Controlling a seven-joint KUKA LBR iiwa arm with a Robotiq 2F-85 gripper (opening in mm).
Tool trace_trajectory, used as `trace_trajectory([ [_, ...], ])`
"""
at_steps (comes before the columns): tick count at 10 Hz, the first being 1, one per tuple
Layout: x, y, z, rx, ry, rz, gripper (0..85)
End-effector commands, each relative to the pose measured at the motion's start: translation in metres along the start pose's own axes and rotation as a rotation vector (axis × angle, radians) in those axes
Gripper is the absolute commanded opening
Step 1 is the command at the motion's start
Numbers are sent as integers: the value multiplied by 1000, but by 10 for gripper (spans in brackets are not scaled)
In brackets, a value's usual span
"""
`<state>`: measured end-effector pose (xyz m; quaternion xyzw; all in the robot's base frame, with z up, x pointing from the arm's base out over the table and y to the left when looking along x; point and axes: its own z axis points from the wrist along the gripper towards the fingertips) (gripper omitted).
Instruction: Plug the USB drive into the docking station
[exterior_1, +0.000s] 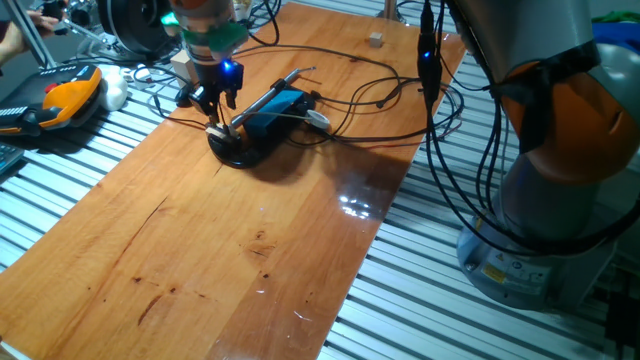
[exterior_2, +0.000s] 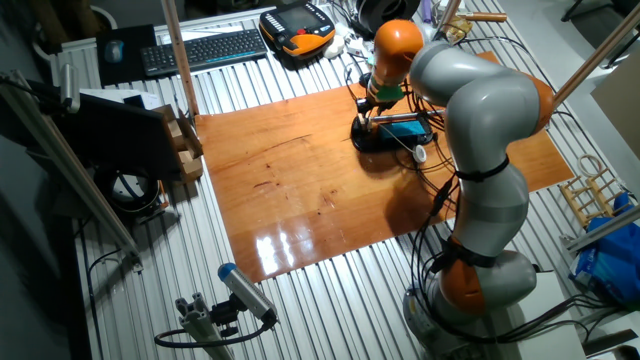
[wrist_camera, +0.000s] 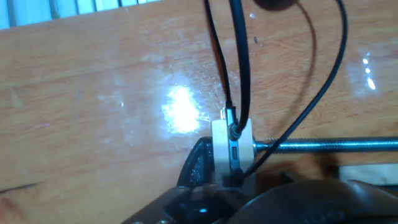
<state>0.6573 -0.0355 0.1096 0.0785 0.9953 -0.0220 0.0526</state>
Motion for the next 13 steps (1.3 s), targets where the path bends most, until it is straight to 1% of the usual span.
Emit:
trace_trajectory([
  [1, -1, 0, -10, 5, 8, -3, 340],
  [3, -7, -5, -31, -7, 35, -12, 340],
  [4, -8, -5, -40, -9, 37, -14, 340],
  [5, -6, -4, -50, -6, 46, -15, 170],
  [6, -5, -2, -60, -2, 59, -22, 170],
  [7, -6, -2, -75, -4, 79, -35, 170],
  [8, -7, -1, -85, -11, 90, -47, 0],
  [9, -8, -2, -94, -26, 99, -53, 0],
  [10, -10, -1, -102, -31, 100, -60, 0],
  [11, -13, 1, -110, -43, 85, -79, 0],
  [12, -13, 1, -115, -56, 55, -113, 0],
  [13, -12, 0, -117, -58, 12, -166, 0],
])
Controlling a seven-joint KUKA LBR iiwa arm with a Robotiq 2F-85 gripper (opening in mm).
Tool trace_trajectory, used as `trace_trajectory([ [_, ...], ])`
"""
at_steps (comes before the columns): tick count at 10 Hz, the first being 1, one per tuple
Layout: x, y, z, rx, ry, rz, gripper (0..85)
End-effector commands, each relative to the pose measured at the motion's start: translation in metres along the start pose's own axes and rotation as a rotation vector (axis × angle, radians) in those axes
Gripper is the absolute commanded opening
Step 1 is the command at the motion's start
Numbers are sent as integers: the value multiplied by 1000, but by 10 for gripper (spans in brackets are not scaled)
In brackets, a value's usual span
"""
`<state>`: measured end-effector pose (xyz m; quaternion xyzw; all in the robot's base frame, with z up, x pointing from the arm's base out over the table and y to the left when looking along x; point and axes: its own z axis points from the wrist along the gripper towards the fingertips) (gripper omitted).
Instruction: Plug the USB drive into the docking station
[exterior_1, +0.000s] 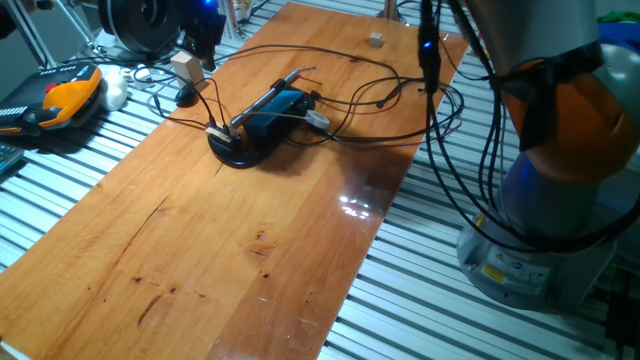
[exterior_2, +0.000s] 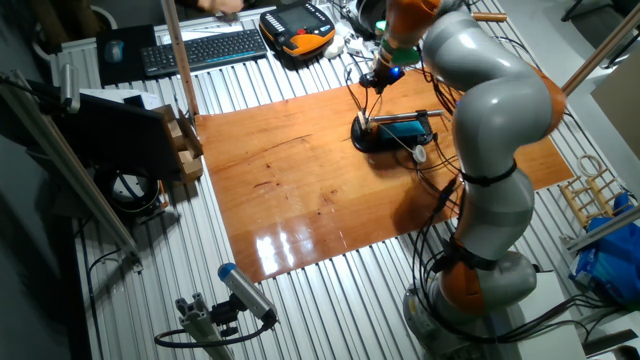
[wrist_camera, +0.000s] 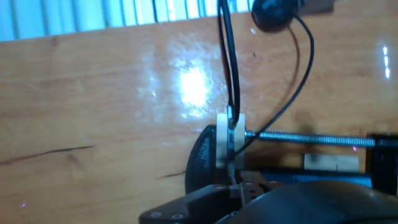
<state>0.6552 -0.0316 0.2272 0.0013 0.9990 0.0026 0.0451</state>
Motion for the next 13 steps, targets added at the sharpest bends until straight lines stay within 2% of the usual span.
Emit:
trace_trajectory([
  [1, 3, -1, -1, -2, -24, -30, 0],
  [3, 9, -1, -4, -4, -21, -39, 0],
  [4, 9, -1, -4, 2, -10, -40, 0],
  [6, 11, 0, -3, 9, 29, -31, 0],
  [10, 15, 5, 2, -3, 39, -15, 0],
  [13, 15, 5, 2, -1, 42, -15, 0],
])
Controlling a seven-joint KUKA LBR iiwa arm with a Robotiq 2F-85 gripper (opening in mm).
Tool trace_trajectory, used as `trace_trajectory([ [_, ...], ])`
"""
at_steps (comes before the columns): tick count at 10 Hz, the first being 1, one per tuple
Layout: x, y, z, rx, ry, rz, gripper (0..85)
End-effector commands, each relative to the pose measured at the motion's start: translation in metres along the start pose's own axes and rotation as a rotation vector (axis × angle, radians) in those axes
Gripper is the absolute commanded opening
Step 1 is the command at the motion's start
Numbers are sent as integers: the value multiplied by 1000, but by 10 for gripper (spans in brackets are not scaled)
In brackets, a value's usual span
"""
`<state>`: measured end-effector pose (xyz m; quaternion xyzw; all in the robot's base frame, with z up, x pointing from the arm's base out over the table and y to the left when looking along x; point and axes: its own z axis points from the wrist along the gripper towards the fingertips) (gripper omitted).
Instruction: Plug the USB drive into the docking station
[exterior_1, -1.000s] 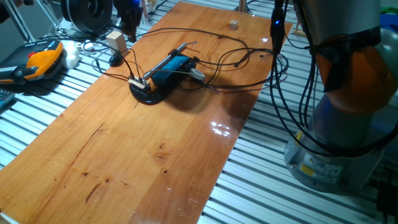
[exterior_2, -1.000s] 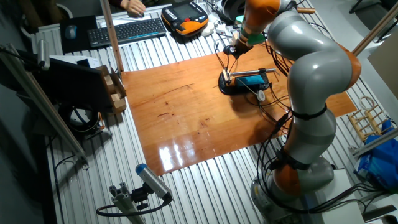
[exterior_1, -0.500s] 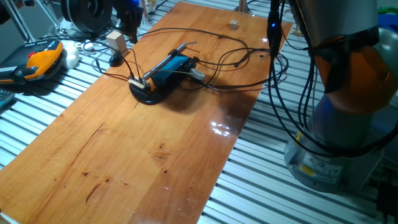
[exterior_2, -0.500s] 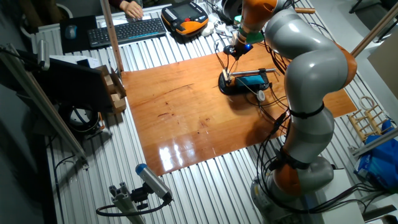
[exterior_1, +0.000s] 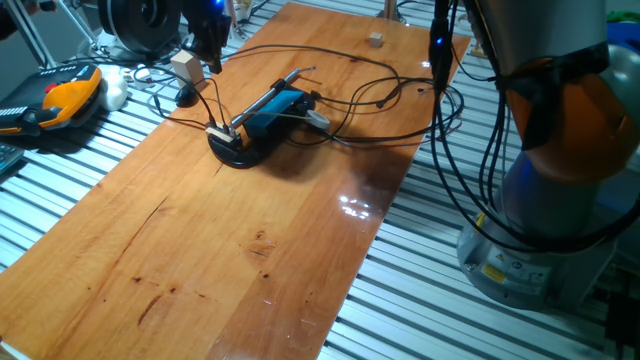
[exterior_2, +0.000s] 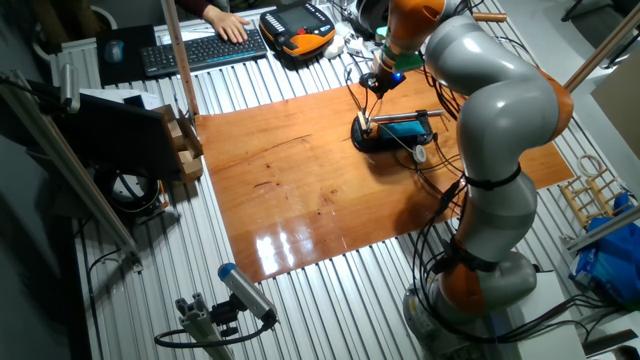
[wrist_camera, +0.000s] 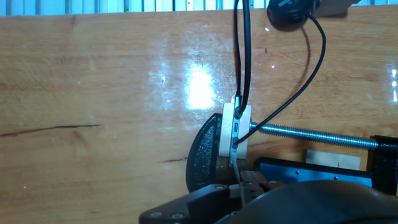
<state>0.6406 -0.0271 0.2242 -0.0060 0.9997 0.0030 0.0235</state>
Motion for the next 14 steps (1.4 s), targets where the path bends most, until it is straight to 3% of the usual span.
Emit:
trace_trajectory([
  [1, 0, 0, 0, 0, 0, 1, 0],
  [14, -4, 1, 3, 0, 2, 12, 0],
])
